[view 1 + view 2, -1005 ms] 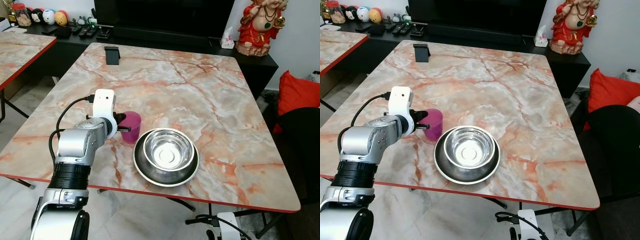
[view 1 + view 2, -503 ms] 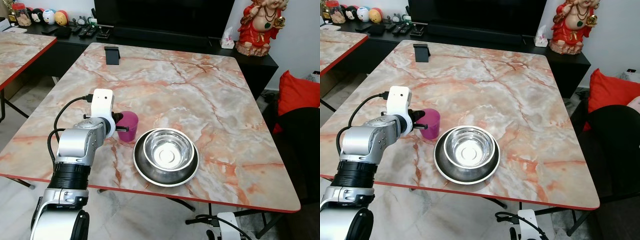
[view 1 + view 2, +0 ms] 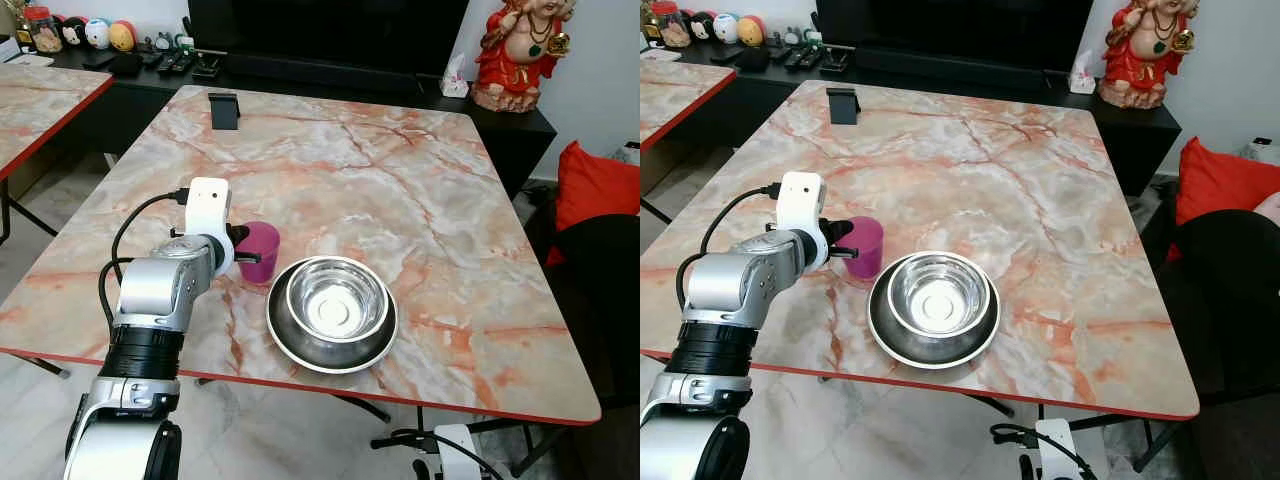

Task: Setting the table

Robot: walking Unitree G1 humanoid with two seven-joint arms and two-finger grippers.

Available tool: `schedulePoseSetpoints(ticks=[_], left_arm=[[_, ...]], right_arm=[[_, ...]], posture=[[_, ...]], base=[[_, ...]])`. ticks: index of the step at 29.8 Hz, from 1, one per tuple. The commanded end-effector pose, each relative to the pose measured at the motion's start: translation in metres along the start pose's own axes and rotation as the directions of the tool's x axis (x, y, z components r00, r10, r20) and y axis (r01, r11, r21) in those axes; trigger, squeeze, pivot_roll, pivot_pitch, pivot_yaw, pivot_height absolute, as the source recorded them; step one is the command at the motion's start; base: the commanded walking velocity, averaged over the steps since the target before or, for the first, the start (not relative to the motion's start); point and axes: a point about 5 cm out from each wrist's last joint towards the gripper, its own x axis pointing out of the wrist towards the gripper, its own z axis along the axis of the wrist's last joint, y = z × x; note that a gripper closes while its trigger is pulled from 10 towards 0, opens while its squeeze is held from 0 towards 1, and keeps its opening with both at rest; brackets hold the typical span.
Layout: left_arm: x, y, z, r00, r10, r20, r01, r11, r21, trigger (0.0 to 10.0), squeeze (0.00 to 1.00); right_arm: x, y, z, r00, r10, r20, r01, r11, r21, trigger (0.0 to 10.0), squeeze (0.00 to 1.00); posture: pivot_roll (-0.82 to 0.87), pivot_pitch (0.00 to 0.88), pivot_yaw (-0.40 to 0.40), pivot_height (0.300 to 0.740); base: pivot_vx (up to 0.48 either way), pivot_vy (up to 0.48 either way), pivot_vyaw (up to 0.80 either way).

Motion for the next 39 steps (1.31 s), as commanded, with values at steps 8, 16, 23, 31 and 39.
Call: schedulePoseSetpoints(ticks=[8,16,23,31,39], left_arm=[[0.0009,-0.0053,0.0009,1.0,-0.018,0.002,0.018,1.0,0.008,10.0,0.46],[0.0009,-0.0057,0.0006,1.0,-0.018,0.001,0.018,1.0,0.007,10.0,0.55],[0.0006,-0.0049,0.0012,1.0,-0.014,0.001,0.014,1.0,0.006,10.0,0.57],[0.0012,-0.0061,0.0017,1.0,-0.017,0.006,0.017,1.0,0.006,10.0,0.6],[0.0003,-0.006,0.0047,1.0,-0.012,0.027,0.012,1.0,-0.002,10.0,1.0]], right_arm=[[-0.0003,-0.0035,-0.002,1.0,-0.011,-0.007,0.011,1.0,-0.001,10.0,0.0],[-0.0003,-0.0035,-0.0019,1.0,-0.011,-0.008,0.011,1.0,0.001,10.0,0.0],[-0.0002,-0.0034,-0.0016,1.0,-0.011,-0.008,0.011,1.0,0.001,10.0,0.0],[-0.0002,-0.0034,-0.0017,1.0,-0.012,-0.008,0.012,1.0,0.001,10.0,0.0],[-0.0003,-0.0034,-0.0019,1.0,-0.012,-0.008,0.012,1.0,0.0,10.0,0.0]], posture=[[-0.01,0.0,-0.096,0.74],[-0.01,0.0,-0.096,0.74],[-0.01,0.0,-0.097,0.74],[-0.01,0.0,-0.097,0.74],[-0.01,0.0,-0.098,0.74]], base=[[0.0,0.0,0.0],[0.0,0.0,0.0],[0.0,0.0,0.0],[0.0,0.0,0.0],[0.0,0.0,0.0]])
